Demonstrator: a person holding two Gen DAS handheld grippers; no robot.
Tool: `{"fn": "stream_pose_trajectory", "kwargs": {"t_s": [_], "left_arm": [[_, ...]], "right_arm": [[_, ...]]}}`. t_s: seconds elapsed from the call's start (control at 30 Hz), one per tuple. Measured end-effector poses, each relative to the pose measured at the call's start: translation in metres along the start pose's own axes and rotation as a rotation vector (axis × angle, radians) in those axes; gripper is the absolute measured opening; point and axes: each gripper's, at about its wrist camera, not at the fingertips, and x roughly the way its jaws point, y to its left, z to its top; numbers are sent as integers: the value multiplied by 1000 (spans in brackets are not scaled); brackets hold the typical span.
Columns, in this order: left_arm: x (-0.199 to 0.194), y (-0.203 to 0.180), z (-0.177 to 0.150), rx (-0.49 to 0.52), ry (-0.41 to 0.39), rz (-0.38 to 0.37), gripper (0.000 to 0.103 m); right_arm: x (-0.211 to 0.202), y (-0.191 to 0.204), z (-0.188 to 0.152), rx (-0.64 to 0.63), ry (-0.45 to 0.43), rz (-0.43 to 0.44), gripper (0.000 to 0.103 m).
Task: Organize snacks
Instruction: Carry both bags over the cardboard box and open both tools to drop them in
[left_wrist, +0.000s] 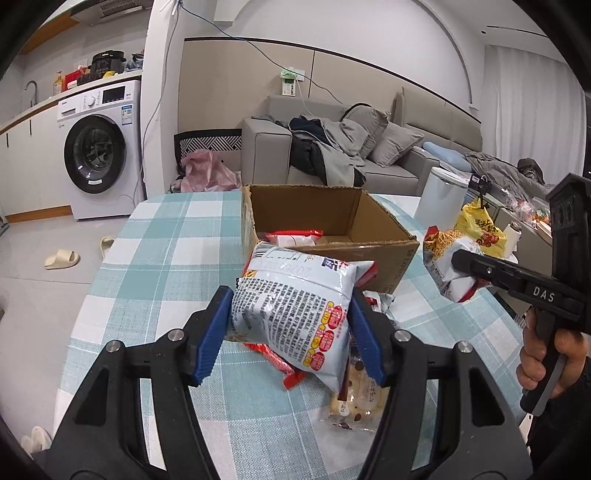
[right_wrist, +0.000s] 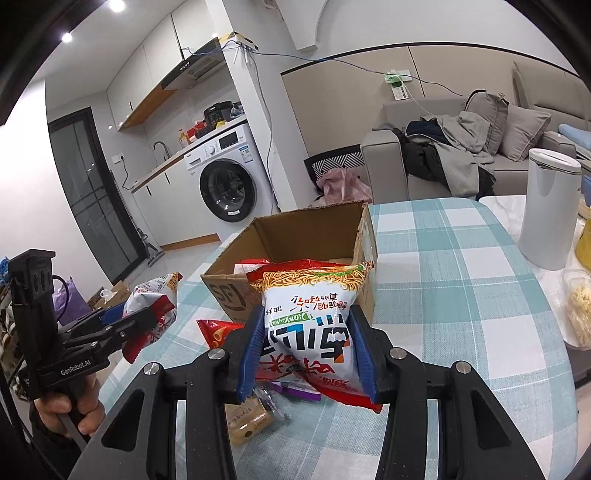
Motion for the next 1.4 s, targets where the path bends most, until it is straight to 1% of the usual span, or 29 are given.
{"fn": "stream_pose_trajectory", "kwargs": {"t_s": [0.23, 0.4, 0.63, 0.9, 1.1, 1.4], "left_arm": [[7, -5, 17, 0, -15, 9, 60], [19, -9, 26, 8, -15, 0, 60], [37, -9, 46, 24, -25, 12, 60], [67, -6, 66, 22, -36, 17, 60], [95, -2, 74, 5, -48, 22, 60], [131, 4, 78, -14, -37, 10, 60]], "right_arm": [[5, 8, 9, -13, -12, 9, 45], [8, 14, 16, -25, -21, 6, 45], [17, 13, 28, -8, -34, -6, 45], [32, 7, 43, 15, -35, -23, 45], [45, 12, 52, 40, -76, -26, 45], [72, 17, 62, 42, -62, -15, 45]]}}
